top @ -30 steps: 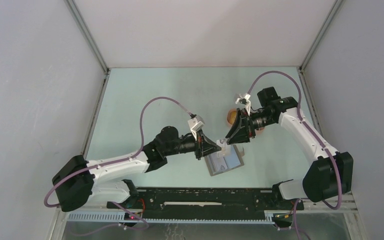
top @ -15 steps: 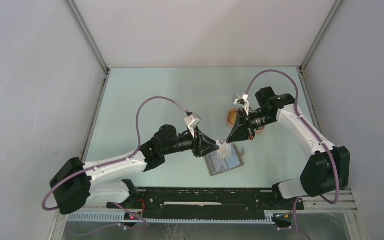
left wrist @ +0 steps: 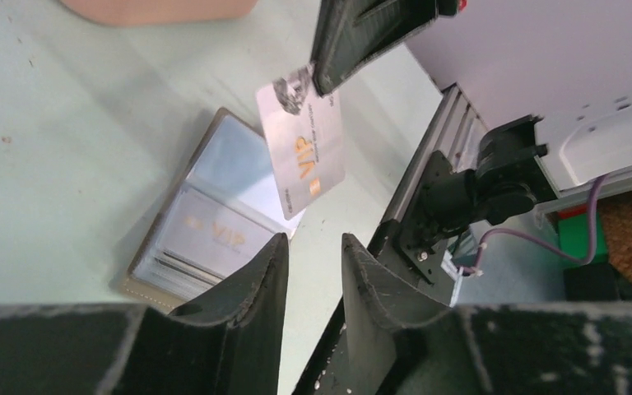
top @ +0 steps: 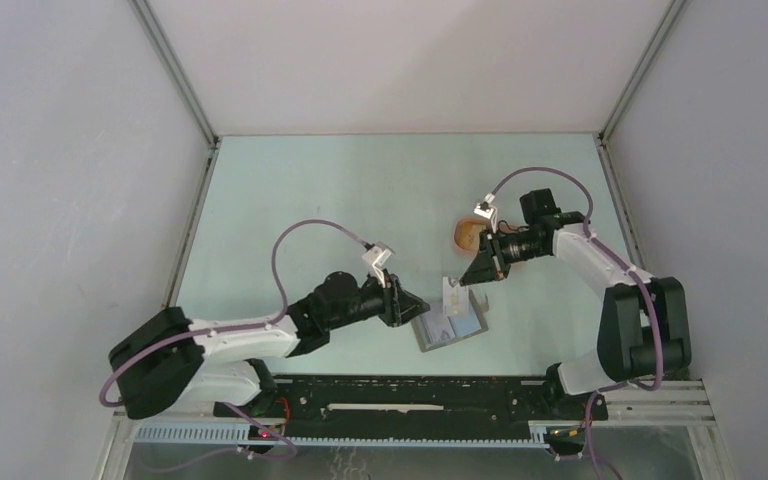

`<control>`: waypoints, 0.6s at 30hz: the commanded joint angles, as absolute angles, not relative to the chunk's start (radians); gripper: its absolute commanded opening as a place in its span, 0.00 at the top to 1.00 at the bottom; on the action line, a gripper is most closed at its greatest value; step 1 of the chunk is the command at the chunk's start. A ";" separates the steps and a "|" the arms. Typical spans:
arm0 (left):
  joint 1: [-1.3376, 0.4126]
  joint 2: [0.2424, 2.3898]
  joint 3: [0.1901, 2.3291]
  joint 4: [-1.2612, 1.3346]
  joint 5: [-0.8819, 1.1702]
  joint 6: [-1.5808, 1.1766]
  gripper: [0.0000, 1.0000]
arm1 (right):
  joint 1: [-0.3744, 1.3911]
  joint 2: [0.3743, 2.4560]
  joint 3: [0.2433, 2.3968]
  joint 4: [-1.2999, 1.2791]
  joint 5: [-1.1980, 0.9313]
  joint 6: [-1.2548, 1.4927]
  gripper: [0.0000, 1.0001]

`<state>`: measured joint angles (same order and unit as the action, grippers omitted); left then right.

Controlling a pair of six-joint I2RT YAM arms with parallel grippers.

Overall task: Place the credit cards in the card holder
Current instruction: Insert the credit card into the card holder.

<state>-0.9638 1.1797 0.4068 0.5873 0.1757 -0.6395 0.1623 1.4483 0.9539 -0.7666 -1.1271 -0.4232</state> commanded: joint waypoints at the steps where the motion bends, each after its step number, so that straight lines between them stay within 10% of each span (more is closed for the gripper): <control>1: -0.990 1.297 0.442 0.729 0.125 -0.693 0.67 | 0.152 1.521 0.953 -0.657 -1.054 -0.311 1.00; 18: -1.003 1.575 0.505 0.672 0.140 -0.746 0.84 | 0.117 1.659 0.951 -0.637 -1.009 -0.256 1.00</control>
<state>-0.9962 1.5650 0.4686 0.6868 0.1585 -0.7345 0.1127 1.6405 0.9451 -0.6487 -1.0096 -0.2775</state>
